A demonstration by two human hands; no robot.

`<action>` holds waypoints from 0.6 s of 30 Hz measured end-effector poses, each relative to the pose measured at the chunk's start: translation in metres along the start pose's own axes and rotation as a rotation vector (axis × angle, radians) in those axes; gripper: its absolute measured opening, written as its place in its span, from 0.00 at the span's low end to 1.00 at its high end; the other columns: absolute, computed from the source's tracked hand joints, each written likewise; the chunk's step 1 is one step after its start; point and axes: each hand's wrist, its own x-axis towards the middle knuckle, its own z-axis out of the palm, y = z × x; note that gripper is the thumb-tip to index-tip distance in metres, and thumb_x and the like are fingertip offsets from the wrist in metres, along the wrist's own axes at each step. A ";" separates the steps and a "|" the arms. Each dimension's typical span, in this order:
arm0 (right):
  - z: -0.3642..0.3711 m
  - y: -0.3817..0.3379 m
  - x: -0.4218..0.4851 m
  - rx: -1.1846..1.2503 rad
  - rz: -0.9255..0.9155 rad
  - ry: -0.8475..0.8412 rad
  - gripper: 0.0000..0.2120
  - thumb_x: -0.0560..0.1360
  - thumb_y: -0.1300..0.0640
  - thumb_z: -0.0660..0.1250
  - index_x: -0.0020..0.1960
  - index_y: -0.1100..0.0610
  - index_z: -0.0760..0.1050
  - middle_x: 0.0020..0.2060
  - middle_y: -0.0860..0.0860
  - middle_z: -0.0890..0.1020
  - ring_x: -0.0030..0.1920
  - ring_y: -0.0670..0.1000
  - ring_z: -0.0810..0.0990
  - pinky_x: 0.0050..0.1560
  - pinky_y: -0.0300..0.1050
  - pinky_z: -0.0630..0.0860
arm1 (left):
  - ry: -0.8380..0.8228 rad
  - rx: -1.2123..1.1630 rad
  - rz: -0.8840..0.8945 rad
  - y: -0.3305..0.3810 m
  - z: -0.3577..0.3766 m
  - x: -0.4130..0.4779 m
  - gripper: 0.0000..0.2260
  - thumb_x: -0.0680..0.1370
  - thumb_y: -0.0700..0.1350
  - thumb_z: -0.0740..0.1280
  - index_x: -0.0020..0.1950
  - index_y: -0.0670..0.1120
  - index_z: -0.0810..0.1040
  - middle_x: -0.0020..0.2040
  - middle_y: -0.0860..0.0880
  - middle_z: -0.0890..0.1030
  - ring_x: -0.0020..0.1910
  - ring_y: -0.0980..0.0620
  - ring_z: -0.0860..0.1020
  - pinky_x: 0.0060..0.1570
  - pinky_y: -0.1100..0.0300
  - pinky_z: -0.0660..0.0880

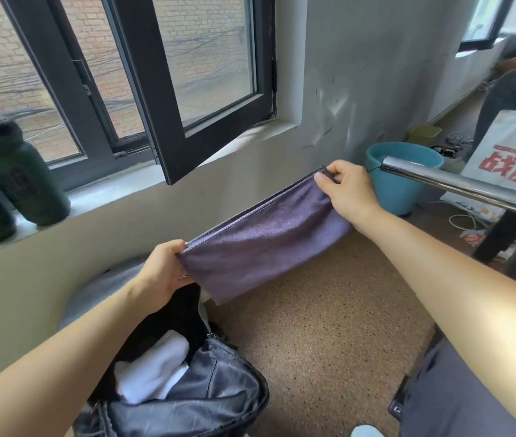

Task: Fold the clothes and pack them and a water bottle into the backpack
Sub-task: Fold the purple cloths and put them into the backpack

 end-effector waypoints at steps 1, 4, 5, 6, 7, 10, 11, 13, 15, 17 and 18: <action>0.002 0.001 -0.001 0.022 0.016 -0.029 0.13 0.78 0.49 0.69 0.41 0.56 0.76 0.28 0.47 0.73 0.35 0.52 0.72 0.42 0.48 0.69 | 0.003 -0.043 -0.023 0.005 -0.002 -0.001 0.06 0.71 0.44 0.59 0.43 0.47 0.74 0.38 0.46 0.81 0.34 0.48 0.80 0.45 0.52 0.78; 0.010 0.000 -0.006 0.067 0.047 -0.073 0.16 0.81 0.52 0.67 0.37 0.54 0.68 0.28 0.47 0.67 0.32 0.49 0.64 0.34 0.45 0.62 | 0.017 -0.108 -0.059 0.017 -0.001 -0.010 0.04 0.61 0.44 0.61 0.35 0.49 0.70 0.32 0.49 0.72 0.29 0.47 0.75 0.38 0.55 0.72; 0.012 -0.002 -0.007 0.071 0.059 -0.077 0.16 0.81 0.52 0.66 0.37 0.53 0.67 0.29 0.47 0.67 0.32 0.48 0.64 0.34 0.44 0.62 | 0.029 -0.143 -0.080 0.019 0.001 -0.012 0.06 0.58 0.45 0.62 0.33 0.49 0.69 0.31 0.49 0.72 0.30 0.46 0.74 0.38 0.54 0.72; 0.015 -0.005 -0.009 0.077 0.068 -0.079 0.16 0.82 0.52 0.65 0.37 0.53 0.66 0.31 0.47 0.68 0.32 0.47 0.64 0.34 0.42 0.62 | 0.042 -0.161 -0.113 0.019 0.001 -0.012 0.08 0.56 0.45 0.64 0.33 0.49 0.70 0.32 0.49 0.73 0.31 0.44 0.75 0.41 0.54 0.72; 0.016 -0.008 -0.010 0.091 0.080 -0.079 0.15 0.82 0.53 0.64 0.38 0.53 0.67 0.32 0.47 0.68 0.32 0.47 0.64 0.34 0.41 0.62 | 0.044 -0.177 -0.148 0.018 0.002 -0.012 0.08 0.56 0.45 0.65 0.33 0.49 0.71 0.33 0.48 0.75 0.33 0.43 0.76 0.43 0.52 0.73; 0.022 -0.011 -0.010 0.183 0.153 -0.085 0.15 0.83 0.53 0.64 0.39 0.55 0.68 0.32 0.48 0.68 0.34 0.48 0.64 0.36 0.46 0.63 | 0.066 -0.137 -0.175 0.015 0.004 -0.013 0.07 0.67 0.50 0.64 0.37 0.48 0.76 0.36 0.46 0.81 0.36 0.43 0.81 0.45 0.53 0.77; 0.024 -0.012 -0.010 0.229 0.178 -0.095 0.15 0.82 0.53 0.64 0.38 0.55 0.67 0.32 0.48 0.67 0.35 0.49 0.64 0.37 0.47 0.62 | 0.080 -0.134 -0.188 0.013 0.003 -0.012 0.11 0.70 0.53 0.64 0.42 0.47 0.79 0.41 0.45 0.84 0.40 0.42 0.83 0.49 0.52 0.78; 0.027 -0.013 -0.010 0.323 0.235 -0.107 0.16 0.82 0.53 0.65 0.37 0.54 0.68 0.33 0.50 0.67 0.38 0.50 0.65 0.40 0.46 0.63 | 0.035 -0.130 -0.235 0.013 0.001 -0.012 0.26 0.71 0.65 0.67 0.54 0.43 0.83 0.53 0.42 0.87 0.53 0.39 0.85 0.63 0.47 0.77; 0.029 -0.014 -0.011 0.373 0.272 -0.105 0.18 0.82 0.53 0.65 0.35 0.54 0.66 0.32 0.49 0.66 0.37 0.50 0.64 0.39 0.46 0.62 | -0.063 -0.085 -0.266 0.015 0.001 -0.016 0.35 0.66 0.66 0.74 0.60 0.40 0.83 0.59 0.40 0.86 0.60 0.39 0.83 0.69 0.43 0.73; 0.029 -0.014 -0.011 0.383 0.286 -0.090 0.19 0.83 0.55 0.64 0.34 0.54 0.64 0.31 0.48 0.64 0.34 0.48 0.62 0.36 0.45 0.61 | -0.105 0.003 -0.257 0.014 0.004 -0.020 0.32 0.62 0.55 0.80 0.63 0.41 0.82 0.63 0.41 0.84 0.59 0.42 0.83 0.70 0.44 0.73; 0.028 -0.013 -0.011 0.381 0.285 -0.081 0.19 0.83 0.55 0.64 0.34 0.54 0.64 0.31 0.48 0.64 0.33 0.48 0.61 0.36 0.45 0.60 | -0.084 0.031 -0.241 0.012 0.006 -0.019 0.30 0.63 0.50 0.81 0.63 0.42 0.83 0.64 0.42 0.84 0.58 0.43 0.83 0.69 0.46 0.74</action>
